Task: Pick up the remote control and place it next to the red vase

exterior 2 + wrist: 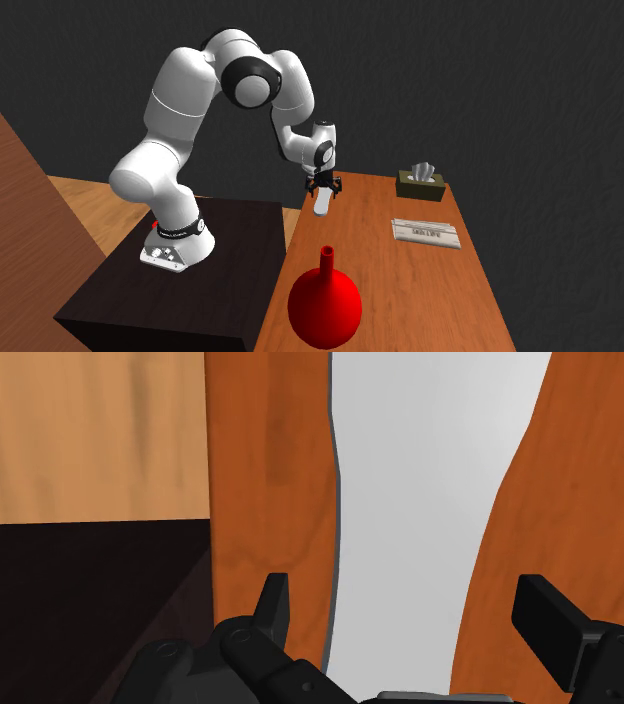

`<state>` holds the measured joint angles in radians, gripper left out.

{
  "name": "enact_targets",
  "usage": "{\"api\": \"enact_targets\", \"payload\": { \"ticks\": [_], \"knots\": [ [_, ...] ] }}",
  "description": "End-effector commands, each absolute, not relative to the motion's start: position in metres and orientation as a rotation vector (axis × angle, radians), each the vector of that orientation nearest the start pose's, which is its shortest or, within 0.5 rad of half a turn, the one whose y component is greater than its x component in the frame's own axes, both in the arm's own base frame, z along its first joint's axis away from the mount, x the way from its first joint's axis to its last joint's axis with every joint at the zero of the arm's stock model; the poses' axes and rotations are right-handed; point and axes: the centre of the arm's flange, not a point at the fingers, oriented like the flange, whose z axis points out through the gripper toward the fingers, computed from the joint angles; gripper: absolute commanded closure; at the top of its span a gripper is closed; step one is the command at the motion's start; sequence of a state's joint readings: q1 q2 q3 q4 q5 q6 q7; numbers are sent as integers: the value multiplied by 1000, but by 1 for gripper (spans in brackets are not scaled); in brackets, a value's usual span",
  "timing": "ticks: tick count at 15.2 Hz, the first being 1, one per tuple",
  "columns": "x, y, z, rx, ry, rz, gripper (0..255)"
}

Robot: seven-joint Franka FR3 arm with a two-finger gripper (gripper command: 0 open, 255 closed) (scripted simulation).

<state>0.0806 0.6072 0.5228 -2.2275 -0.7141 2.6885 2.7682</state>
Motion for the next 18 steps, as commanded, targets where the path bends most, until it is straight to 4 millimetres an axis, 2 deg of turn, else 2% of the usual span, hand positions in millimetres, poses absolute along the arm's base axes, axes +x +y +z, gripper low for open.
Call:
{"api": "enact_targets", "payload": {
  "ticks": [1,5,6,15,18],
  "knots": [
    [411,332,131,-2188,2229,-10,0],
    [411,332,131,-2188,2229,-10,0],
    [411,332,131,-2188,2229,-10,255],
    [411,332,131,-2188,2229,-10,255],
    [411,332,146,-2188,2229,-10,255]
  ]
}}
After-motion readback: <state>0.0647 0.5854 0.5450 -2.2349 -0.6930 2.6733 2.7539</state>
